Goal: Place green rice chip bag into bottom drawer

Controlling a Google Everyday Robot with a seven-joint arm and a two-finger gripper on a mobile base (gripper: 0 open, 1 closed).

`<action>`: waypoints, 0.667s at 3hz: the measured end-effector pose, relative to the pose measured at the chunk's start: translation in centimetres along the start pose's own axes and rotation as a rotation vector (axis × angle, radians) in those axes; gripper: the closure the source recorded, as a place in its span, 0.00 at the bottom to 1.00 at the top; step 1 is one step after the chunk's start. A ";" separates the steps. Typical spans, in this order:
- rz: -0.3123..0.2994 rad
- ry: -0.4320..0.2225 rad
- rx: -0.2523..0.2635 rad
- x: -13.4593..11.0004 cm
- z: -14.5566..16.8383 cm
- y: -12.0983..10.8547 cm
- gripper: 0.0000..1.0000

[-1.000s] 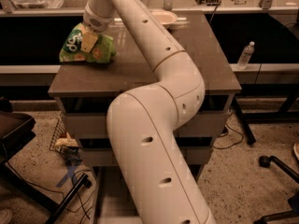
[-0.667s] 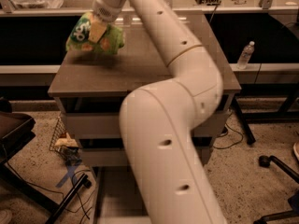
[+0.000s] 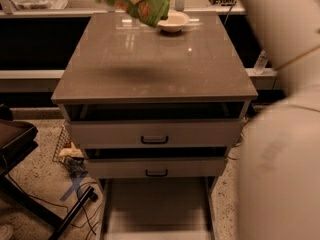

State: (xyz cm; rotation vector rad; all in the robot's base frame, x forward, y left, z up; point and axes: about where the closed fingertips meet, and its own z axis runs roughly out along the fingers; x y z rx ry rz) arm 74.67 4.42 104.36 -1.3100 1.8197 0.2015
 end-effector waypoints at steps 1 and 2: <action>0.069 -0.165 0.083 -4.2 -9.1 2.6 1.00; 0.109 -0.281 0.055 -5.9 -13.0 8.0 1.00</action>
Offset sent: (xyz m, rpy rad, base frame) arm -0.2176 -0.1761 -0.1488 0.1114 0.2185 -0.2927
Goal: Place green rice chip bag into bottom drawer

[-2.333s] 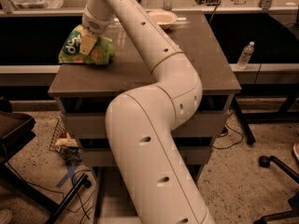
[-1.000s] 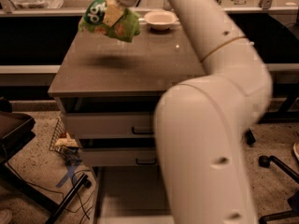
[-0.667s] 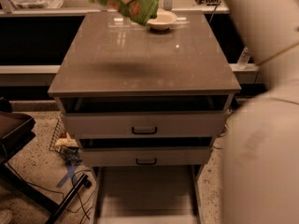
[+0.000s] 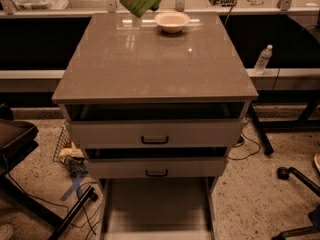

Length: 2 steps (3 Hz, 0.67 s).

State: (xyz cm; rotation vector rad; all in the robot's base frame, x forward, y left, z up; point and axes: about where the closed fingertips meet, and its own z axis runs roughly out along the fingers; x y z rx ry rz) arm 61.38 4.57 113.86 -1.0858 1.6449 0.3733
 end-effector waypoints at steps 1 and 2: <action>0.113 0.106 -0.010 8.6 -2.6 1.8 1.00; 0.246 0.350 -0.014 23.0 -5.2 3.2 1.00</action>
Offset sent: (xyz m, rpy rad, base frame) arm -0.0831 -0.1958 -0.2970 -0.2332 0.5706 -0.2715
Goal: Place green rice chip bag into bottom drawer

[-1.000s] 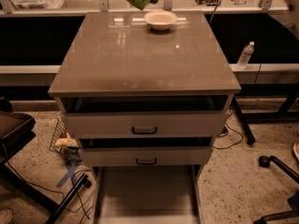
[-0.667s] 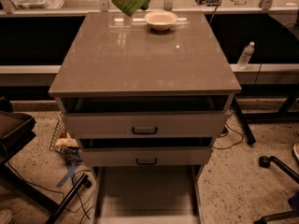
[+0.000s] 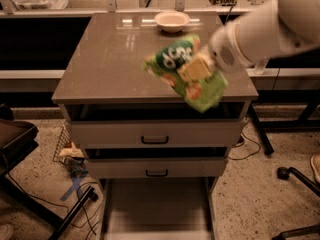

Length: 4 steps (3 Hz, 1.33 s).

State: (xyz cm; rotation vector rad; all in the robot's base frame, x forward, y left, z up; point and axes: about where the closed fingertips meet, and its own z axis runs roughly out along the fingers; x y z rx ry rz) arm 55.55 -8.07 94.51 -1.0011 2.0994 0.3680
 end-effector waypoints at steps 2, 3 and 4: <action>0.060 0.121 0.010 10.4 2.1 0.2 1.00; 0.128 0.151 -0.008 15.6 4.4 0.8 1.00; 0.227 0.174 -0.049 22.9 7.2 1.9 1.00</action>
Offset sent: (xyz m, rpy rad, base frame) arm -0.0449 -0.0684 -0.0929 -0.1209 0.0994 -0.0541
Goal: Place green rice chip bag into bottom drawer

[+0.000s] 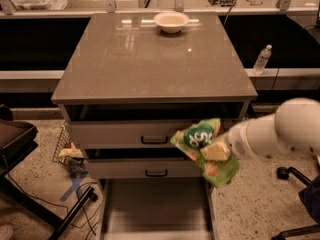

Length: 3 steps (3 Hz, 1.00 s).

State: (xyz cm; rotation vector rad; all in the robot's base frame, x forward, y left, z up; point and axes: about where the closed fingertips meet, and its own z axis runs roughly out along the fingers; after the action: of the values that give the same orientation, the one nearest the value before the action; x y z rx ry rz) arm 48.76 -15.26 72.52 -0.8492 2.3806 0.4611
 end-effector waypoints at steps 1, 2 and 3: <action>0.026 0.029 -0.058 5.4 4.6 0.0 1.00; 0.034 0.044 -0.126 9.5 9.1 0.2 1.00; 0.036 0.042 -0.129 9.8 9.5 0.2 1.00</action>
Offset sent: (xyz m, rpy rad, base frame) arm -0.0342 -0.0003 -0.1822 0.0886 0.1394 0.0863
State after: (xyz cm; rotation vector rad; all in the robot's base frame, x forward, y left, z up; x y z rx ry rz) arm 46.12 -15.10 59.17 -0.8823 2.4293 0.6218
